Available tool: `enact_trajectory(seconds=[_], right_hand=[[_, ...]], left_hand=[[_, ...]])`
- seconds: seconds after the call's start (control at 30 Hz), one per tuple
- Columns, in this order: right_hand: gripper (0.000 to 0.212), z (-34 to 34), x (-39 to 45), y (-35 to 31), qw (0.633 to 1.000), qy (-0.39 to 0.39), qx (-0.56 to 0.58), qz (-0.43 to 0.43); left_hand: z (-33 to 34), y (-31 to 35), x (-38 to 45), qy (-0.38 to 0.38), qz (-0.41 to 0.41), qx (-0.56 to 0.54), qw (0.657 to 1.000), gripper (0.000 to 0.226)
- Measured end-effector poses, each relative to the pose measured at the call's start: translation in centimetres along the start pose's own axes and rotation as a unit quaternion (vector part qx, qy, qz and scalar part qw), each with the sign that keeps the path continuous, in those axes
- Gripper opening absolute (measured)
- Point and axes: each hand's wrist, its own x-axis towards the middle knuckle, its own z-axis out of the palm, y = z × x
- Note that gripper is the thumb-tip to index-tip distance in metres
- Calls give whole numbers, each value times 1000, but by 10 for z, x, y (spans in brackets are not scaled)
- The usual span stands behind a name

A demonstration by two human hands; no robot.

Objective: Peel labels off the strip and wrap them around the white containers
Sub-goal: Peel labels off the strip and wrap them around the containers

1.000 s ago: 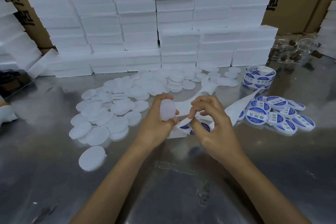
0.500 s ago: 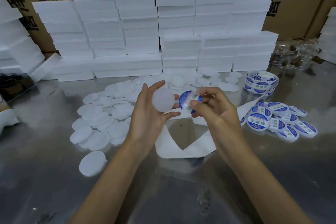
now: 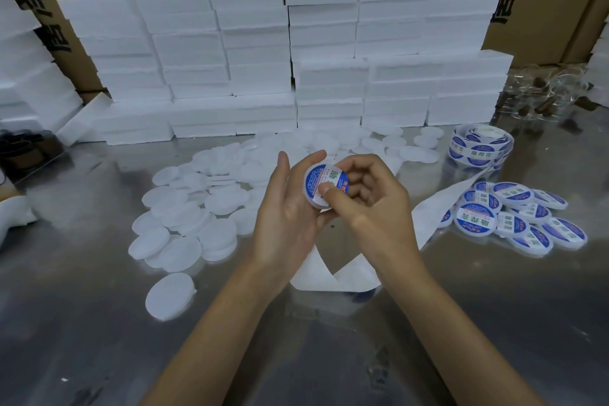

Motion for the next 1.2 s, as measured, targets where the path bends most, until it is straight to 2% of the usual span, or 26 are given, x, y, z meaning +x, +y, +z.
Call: enact_trajectory(seconds=[0.3, 0.43, 0.5, 0.6, 0.73, 0.87, 0.97, 1.07, 1.13, 1.2], right_hand=[[26, 4, -4, 6, 996, 51, -67, -8], [30, 9, -10, 10, 981, 79, -165, -59], [46, 12, -11, 12, 969, 91, -215, -80], [82, 7, -7, 12, 965, 95, -240, -47], [60, 2, -7, 15, 936, 71, -342, -43], [51, 3, -6, 18, 915, 80, -394, -40], [49, -2, -5, 21, 905, 99, -410, -49], [55, -9, 0, 23, 916, 102, -386, -44], [59, -14, 4, 23, 928, 102, -355, -39], [61, -19, 5, 23, 941, 100, -320, -50]], left_hand=[[6, -2, -4, -1, 4, 51, 999, 70], [7, -1, -5, 11, 0, 18, 1000, 68], [7, 1, -6, 18, -6, -13, 1000, 68], [5, 3, -5, 30, -8, -57, 998, 68], [6, 2, -7, 18, -18, -86, 996, 67], [15, -5, -10, -27, -42, -125, 991, 69], [16, -6, -10, -38, -46, -84, 995, 67], [17, -8, -8, -21, -28, -27, 999, 53], [15, -9, -7, 12, 2, 102, 995, 32], [11, -8, -7, 38, 51, 241, 968, 24]])
